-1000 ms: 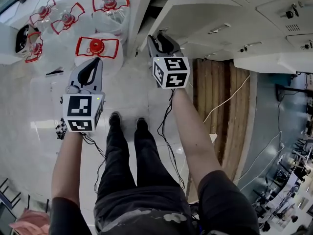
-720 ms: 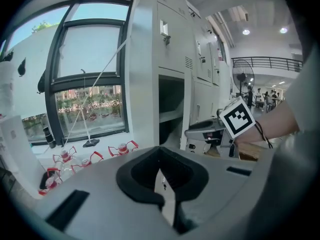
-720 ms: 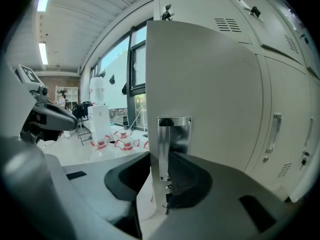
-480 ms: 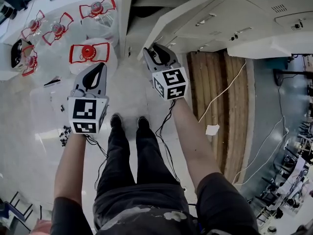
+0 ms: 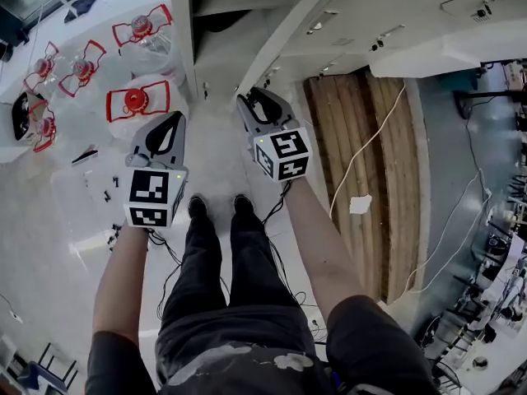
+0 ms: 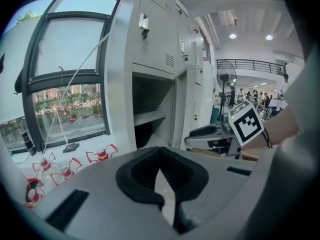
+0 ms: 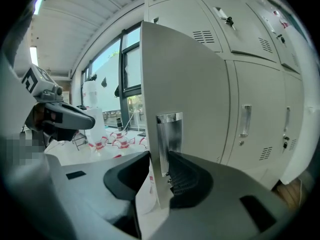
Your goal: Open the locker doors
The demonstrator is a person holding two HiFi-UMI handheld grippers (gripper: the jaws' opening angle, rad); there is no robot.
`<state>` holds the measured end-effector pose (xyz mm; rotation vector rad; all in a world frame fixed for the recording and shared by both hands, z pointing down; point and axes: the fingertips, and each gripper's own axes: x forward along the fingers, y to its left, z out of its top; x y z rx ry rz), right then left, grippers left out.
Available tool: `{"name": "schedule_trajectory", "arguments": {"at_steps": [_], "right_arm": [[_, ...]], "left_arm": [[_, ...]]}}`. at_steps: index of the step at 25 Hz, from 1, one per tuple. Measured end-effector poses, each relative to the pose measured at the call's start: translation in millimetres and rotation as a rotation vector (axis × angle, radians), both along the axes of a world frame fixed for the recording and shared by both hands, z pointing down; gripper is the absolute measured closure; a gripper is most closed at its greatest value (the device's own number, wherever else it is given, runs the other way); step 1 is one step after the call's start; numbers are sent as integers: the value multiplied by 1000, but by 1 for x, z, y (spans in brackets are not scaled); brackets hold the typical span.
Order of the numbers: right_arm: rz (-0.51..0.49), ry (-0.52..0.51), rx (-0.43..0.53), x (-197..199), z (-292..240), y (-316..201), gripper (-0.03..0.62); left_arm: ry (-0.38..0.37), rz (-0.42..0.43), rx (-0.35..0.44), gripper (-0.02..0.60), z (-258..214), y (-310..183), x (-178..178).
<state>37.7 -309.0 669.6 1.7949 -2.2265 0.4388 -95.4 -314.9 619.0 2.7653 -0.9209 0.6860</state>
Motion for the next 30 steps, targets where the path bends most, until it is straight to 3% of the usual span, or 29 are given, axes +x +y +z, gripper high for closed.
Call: {"name": "schedule_trajectory", "arguments": {"at_steps": [6, 17, 25, 30], "right_arm": [[109, 12, -10, 20, 2, 21, 413], [226, 27, -13, 56, 2, 67, 444], [246, -10, 2, 90, 3, 92, 511], [211, -33, 21, 109, 3, 102, 514]], "left_arm": [[0, 54, -3, 572, -1, 8, 19], [0, 145, -8, 572, -1, 30, 59], [-12, 167, -36, 572, 2, 46, 100], [0, 163, -19, 572, 2, 54, 130]]}}
